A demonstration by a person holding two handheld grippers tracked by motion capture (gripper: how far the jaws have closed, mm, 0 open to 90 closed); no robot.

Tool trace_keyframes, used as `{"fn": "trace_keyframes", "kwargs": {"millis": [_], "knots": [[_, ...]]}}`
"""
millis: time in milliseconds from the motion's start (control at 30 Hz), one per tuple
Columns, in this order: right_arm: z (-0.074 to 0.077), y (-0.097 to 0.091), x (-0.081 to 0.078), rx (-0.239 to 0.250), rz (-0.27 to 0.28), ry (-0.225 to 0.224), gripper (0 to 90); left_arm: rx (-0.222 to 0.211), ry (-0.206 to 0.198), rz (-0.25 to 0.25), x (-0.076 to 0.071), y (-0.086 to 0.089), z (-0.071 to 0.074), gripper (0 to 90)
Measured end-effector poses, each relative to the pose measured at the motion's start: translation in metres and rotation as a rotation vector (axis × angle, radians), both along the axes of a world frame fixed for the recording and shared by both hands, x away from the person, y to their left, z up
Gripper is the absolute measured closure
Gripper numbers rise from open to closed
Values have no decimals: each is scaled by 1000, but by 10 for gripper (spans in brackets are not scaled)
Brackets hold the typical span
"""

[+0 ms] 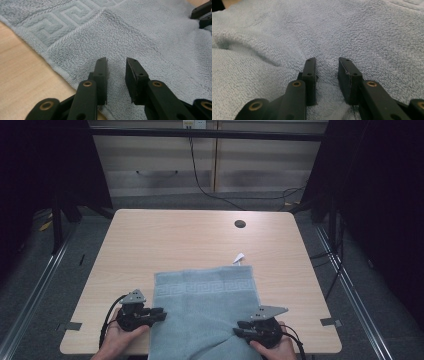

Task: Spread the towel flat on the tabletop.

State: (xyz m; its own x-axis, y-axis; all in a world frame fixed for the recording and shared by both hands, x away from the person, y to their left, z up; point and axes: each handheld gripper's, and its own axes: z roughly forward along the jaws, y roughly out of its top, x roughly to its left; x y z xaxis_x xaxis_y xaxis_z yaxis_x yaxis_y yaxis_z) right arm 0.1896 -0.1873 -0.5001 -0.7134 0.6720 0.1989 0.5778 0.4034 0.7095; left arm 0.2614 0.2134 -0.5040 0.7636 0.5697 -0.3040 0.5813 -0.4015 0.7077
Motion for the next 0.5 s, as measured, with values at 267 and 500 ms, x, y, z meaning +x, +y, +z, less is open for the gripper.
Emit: {"fn": "trace_keyframes", "kwargs": {"millis": [267, 500], "knots": [[3, 4, -28, 4, 13, 38, 654, -7, 13, -26, -10, 1, 1, 668], [18, -6, -8, 51, -37, -41, 585, -16, 32, -37, -9, 3, 1, 664]]}}
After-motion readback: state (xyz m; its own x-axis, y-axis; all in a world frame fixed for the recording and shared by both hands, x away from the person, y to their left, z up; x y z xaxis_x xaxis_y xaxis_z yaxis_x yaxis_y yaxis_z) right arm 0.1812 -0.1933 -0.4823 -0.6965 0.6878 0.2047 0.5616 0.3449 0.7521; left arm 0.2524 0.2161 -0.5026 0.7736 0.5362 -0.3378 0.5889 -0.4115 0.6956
